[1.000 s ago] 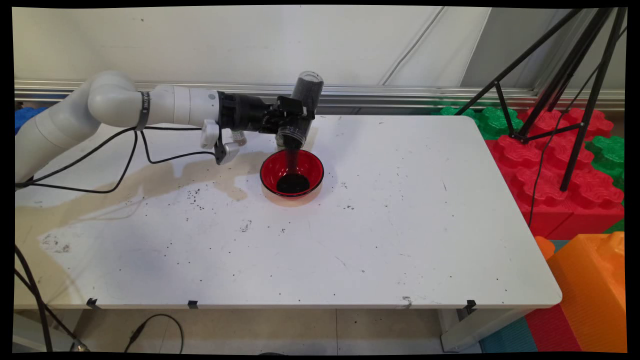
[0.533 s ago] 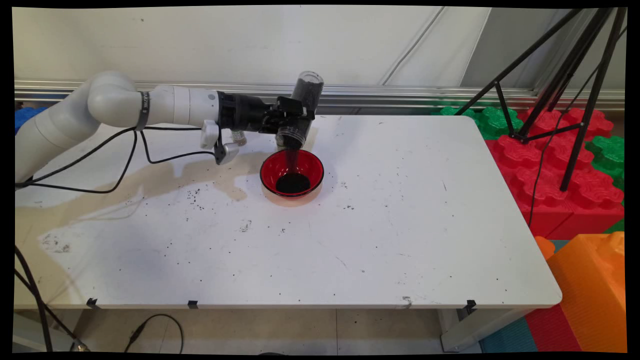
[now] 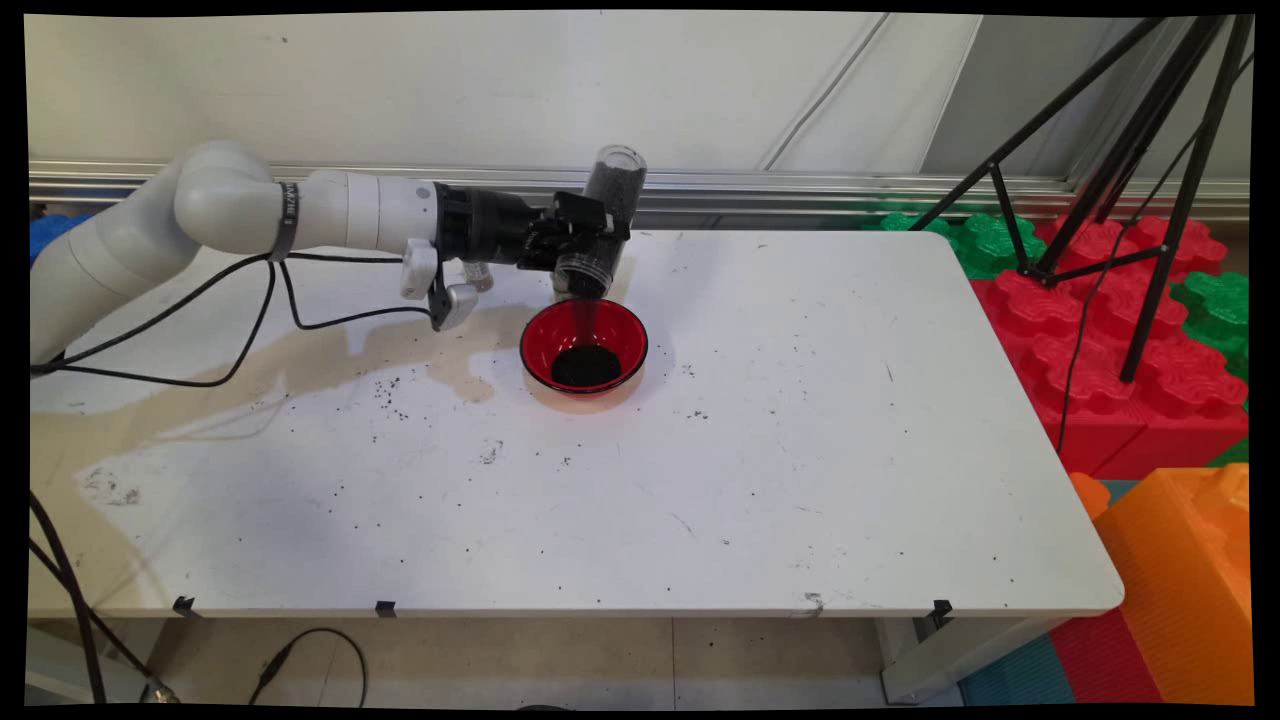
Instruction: Pour the black seasoning powder in the red bowl
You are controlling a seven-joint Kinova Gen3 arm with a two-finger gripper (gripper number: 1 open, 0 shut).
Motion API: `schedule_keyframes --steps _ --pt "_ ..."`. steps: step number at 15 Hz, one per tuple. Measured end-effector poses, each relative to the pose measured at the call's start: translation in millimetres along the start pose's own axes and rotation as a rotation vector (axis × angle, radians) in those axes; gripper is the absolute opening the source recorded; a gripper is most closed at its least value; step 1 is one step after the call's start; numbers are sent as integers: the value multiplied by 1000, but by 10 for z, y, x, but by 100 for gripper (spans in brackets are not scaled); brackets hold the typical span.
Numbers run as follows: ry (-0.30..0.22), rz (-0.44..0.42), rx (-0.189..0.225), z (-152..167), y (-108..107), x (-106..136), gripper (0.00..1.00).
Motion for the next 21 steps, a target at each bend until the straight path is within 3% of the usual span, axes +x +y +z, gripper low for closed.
schedule_keyframes --steps 5,14,21 --pt "1 -46 3 2 -20 -15 0" --pt "-6 -201 14 4 -81 -112 0" --pt "-5 -378 42 -13 -170 -215 0"
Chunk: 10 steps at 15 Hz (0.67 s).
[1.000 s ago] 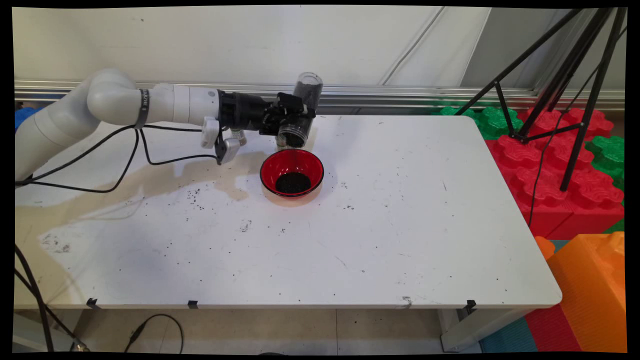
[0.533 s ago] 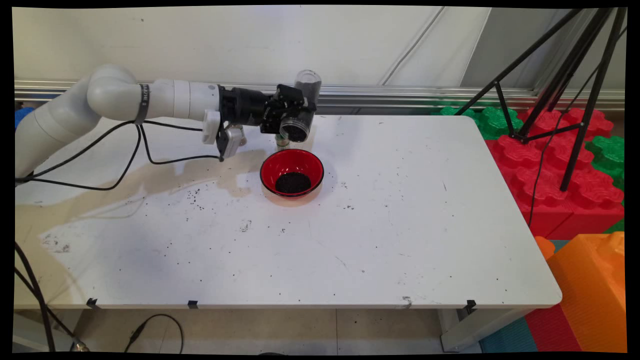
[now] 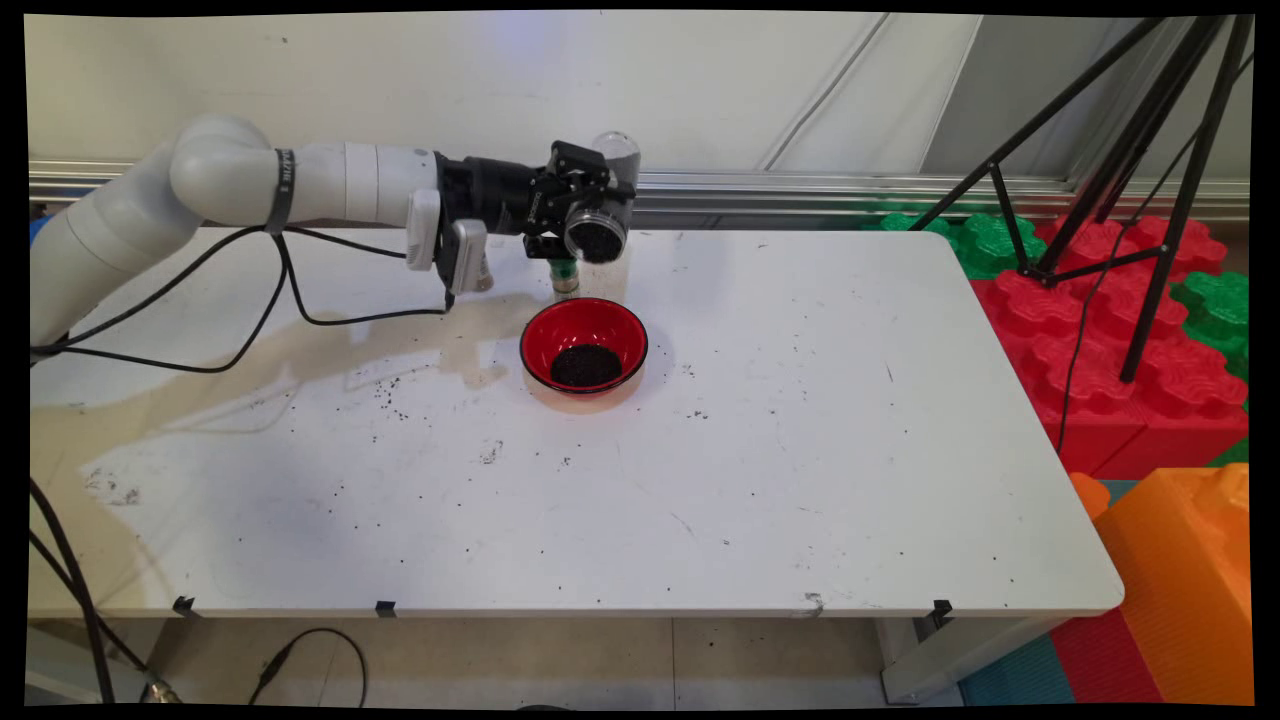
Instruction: Pour the black seasoning powder in the red bowl
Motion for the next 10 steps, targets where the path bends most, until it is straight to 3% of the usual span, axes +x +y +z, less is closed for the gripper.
schedule_keyframes --steps 10 --pt "45 -320 32 -64 -134 -29 0"
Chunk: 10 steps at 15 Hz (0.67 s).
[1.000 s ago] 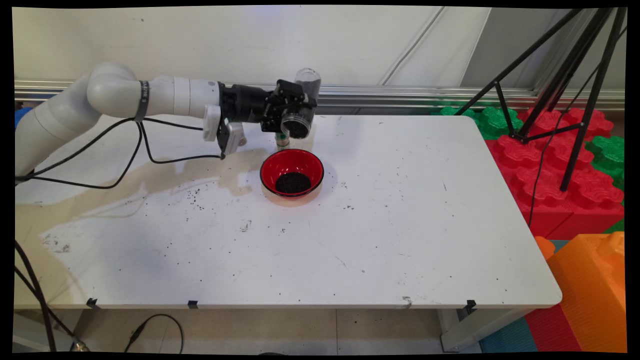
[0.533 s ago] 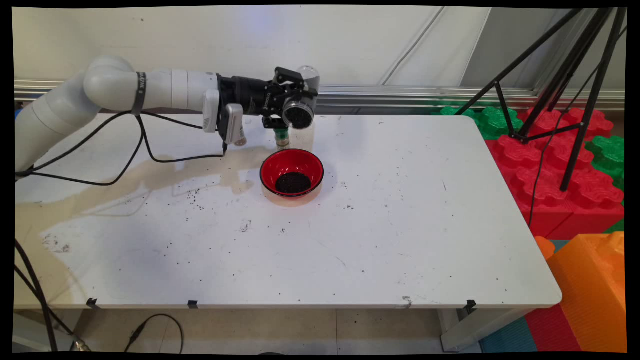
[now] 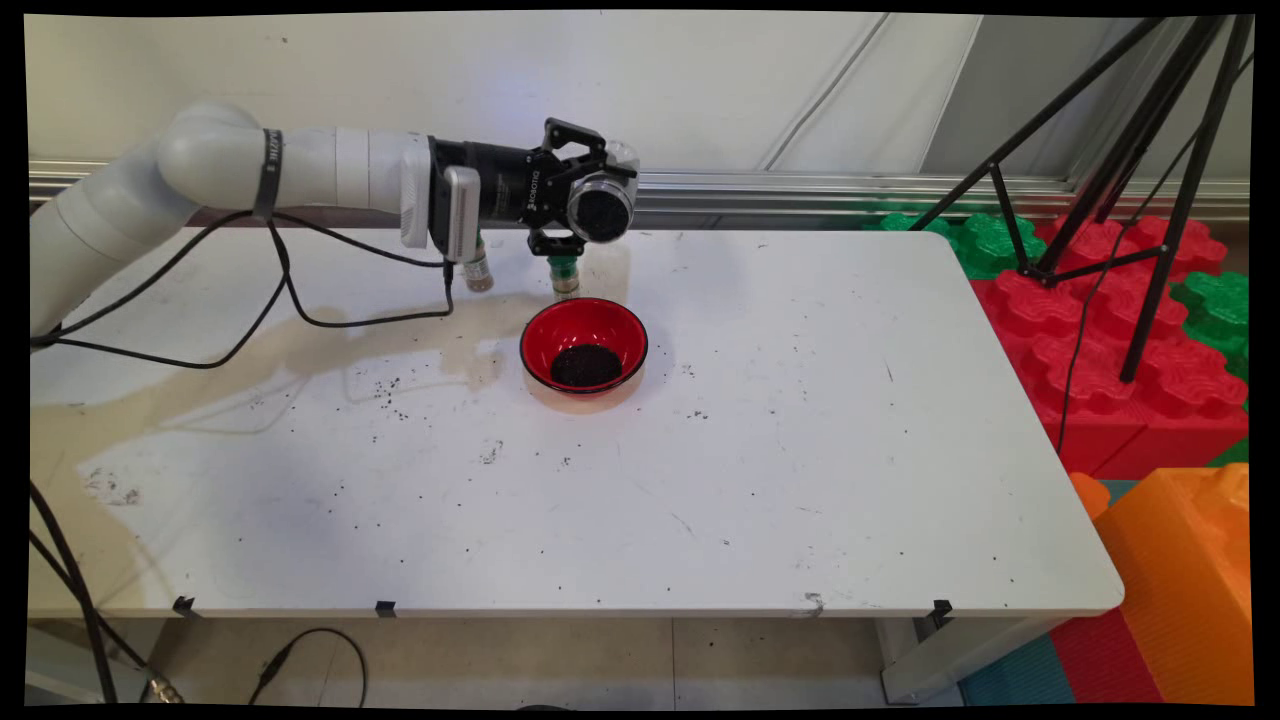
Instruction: Pour the black seasoning powder in the red bowl
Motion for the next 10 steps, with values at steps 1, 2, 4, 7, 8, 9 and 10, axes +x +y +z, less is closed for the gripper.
schedule_keyframes --steps 1,2,4,7,8,9,10 --pt "9 -34 1 -7 -10 7 0" --pt "19 -79 2 -15 -25 13 0" --pt "36 -154 3 -26 -44 23 0" --pt "54 -277 0 -34 -66 22 0" --pt "59 -317 -1 -37 -74 20 0" --pt "65 -364 -2 -40 -83 16 0" --pt "71 -405 -3 -43 -93 14 0"
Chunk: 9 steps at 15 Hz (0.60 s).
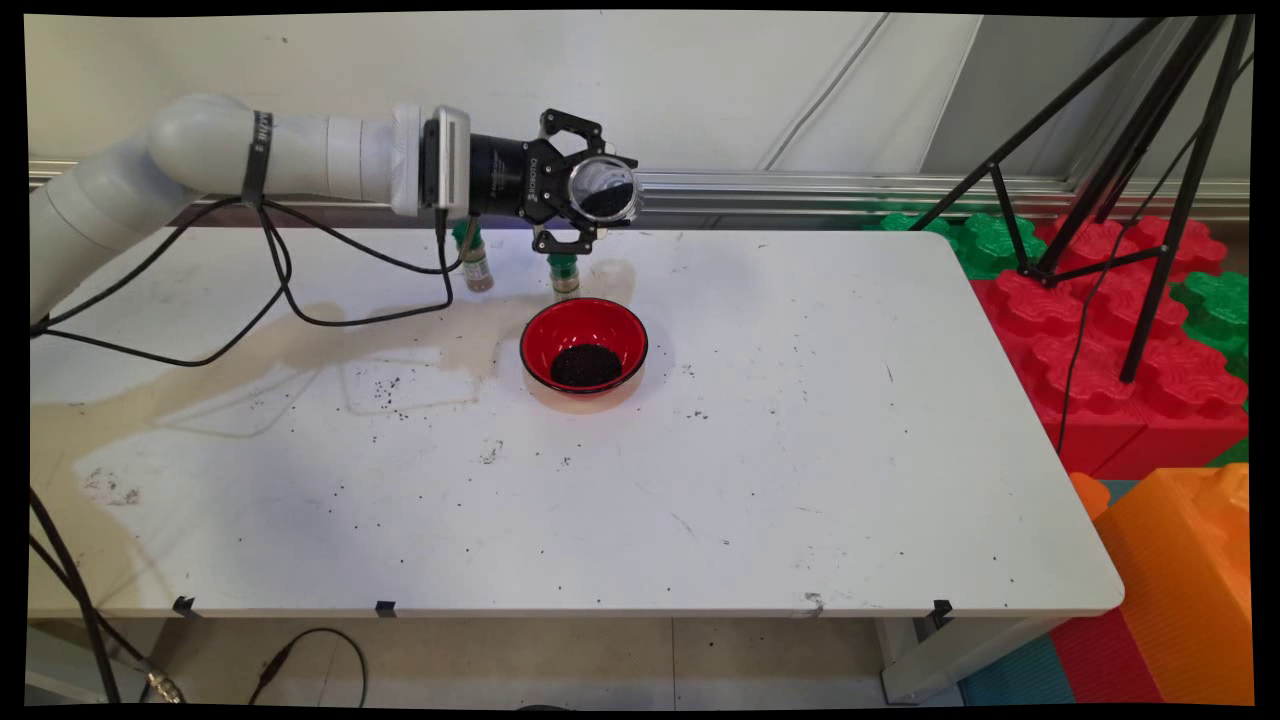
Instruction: Pour the black seasoning powder in the red bowl
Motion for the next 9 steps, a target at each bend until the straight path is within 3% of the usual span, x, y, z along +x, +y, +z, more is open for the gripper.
schedule_keyframes --steps 9 --pt "53 -368 0 -19 -127 29 0"
